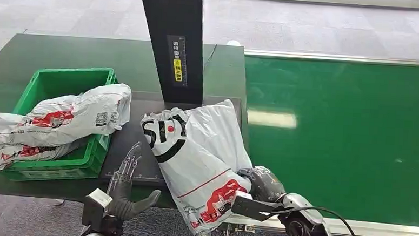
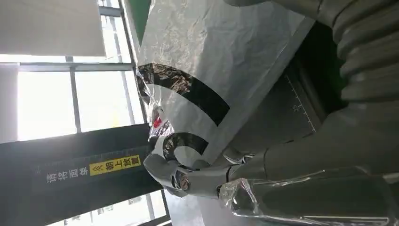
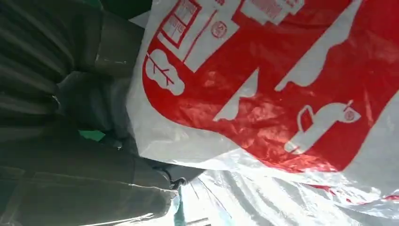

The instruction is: Moved the parcel from conveyor to table for the left to box.

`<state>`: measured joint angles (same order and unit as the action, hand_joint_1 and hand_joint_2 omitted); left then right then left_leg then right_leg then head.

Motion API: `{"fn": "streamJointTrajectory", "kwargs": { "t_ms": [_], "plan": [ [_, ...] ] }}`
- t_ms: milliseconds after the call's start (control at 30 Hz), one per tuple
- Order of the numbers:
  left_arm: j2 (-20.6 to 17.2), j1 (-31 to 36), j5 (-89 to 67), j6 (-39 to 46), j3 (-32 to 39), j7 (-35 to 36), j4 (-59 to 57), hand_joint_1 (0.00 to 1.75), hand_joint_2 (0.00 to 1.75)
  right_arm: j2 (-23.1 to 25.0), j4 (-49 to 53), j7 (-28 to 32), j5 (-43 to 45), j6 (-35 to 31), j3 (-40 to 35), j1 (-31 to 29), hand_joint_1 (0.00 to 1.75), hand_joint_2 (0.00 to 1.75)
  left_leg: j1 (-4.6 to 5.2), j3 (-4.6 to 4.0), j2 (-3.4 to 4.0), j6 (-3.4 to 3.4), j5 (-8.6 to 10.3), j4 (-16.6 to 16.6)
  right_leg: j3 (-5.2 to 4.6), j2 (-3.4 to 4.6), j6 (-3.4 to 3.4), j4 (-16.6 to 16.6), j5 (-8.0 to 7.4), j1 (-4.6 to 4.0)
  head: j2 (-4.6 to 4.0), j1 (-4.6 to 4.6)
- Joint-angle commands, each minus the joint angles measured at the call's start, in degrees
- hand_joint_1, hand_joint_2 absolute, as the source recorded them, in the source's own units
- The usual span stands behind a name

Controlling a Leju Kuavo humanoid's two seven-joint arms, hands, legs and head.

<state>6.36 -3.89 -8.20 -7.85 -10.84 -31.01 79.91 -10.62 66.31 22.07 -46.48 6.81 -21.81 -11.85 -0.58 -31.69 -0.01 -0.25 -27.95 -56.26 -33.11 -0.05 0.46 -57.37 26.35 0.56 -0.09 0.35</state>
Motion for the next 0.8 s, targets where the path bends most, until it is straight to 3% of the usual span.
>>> {"fn": "streamJointTrajectory", "kwargs": {
  "t_ms": [33, 300, 333, 367, 400, 500, 600, 800],
  "plan": [
    [-0.6, 1.5, -0.2, -0.1, -1.3, 0.4, -3.5, 0.0, 1.75, 1.0, -3.7, 0.9, -3.4, -9.5, -4.0, -3.4, 1.75, 1.75, 0.02, 0.05, 0.06, 0.0, 0.02, 0.0, 0.02, 0.06, -0.01, 0.0, -0.03, 0.02, 0.0, 0.0],
    [0.1, 0.9, 1.1, 1.8, 0.0, -1.2, -1.1, 0.0, 1.75, 4.1, 8.2, 9.0, 1.0, -24.0, 1.8, 1.5, 1.75, 1.75, 0.01, 0.04, 0.04, 0.0, 0.0, 0.0, 0.01, 0.04, -0.04, 0.0, 0.01, 0.01, 0.0, 0.0],
    [0.1, 0.9, 1.6, 1.8, 0.0, -1.3, -0.5, 0.0, 1.75, 4.4, 9.5, 9.8, 1.9, -24.8, 2.5, 2.1, 1.66, 1.75, 0.01, -0.01, 0.01, 0.0, 0.01, 0.0, -0.03, 0.01, -0.03, 0.0, 0.01, 0.0, 0.0, 0.0],
    [-0.4, 1.1, 1.7, 1.7, -0.6, -1.3, 0.1, 0.0, 1.75, 4.7, 11.2, 11.0, 2.6, -26.5, 3.3, 2.7, 0.16, 1.75, 0.01, 0.02, -0.01, 0.0, 0.0, 0.0, 0.0, -0.01, -0.04, 0.0, 0.02, 0.0, 0.0, 0.0],
    [-0.4, 1.1, 1.6, 1.8, -0.7, -1.1, 0.3, 0.0, 1.75, 5.1, 12.5, 12.1, 4.2, -27.7, 4.0, 3.2, 0.0, 1.75, 0.01, -0.03, -0.02, 0.0, 0.0, 0.0, -0.05, -0.02, -0.03, 0.0, 0.02, 0.0, 0.0, 0.02],
    [0.1, 1.1, 1.6, 3.9, -0.4, -1.7, 1.7, 0.0, 1.75, 6.0, 16.0, 14.7, 10.8, -28.9, 6.3, 4.1, 0.0, 1.75, 0.01, -0.08, -0.03, 0.0, 0.01, 0.0, -0.07, -0.03, -0.02, 0.0, 0.01, 0.0, 0.0, 0.0],
    [0.5, 0.9, -6.1, 15.4, -0.9, -3.7, 4.6, 0.0, 1.75, 6.9, 20.5, 16.9, 17.9, -28.5, 8.8, 6.3, 0.0, 1.75, 0.01, -0.12, -0.05, 0.0, 0.02, 0.0, -0.1, -0.05, -0.03, 0.0, 0.02, 0.0, 0.0, 0.0],
    [-2.1, 1.4, -28.2, 36.1, -9.4, -2.8, 7.6, 0.0, 1.75, 6.7, 17.1, 17.4, 19.9, -26.7, 9.1, 6.2, 0.0, 1.75, 0.01, 0.01, -0.06, 0.01, 0.01, 0.0, 0.02, -0.06, -0.03, 0.0, 0.02, 0.0, 0.0, 0.0]
  ]
}}
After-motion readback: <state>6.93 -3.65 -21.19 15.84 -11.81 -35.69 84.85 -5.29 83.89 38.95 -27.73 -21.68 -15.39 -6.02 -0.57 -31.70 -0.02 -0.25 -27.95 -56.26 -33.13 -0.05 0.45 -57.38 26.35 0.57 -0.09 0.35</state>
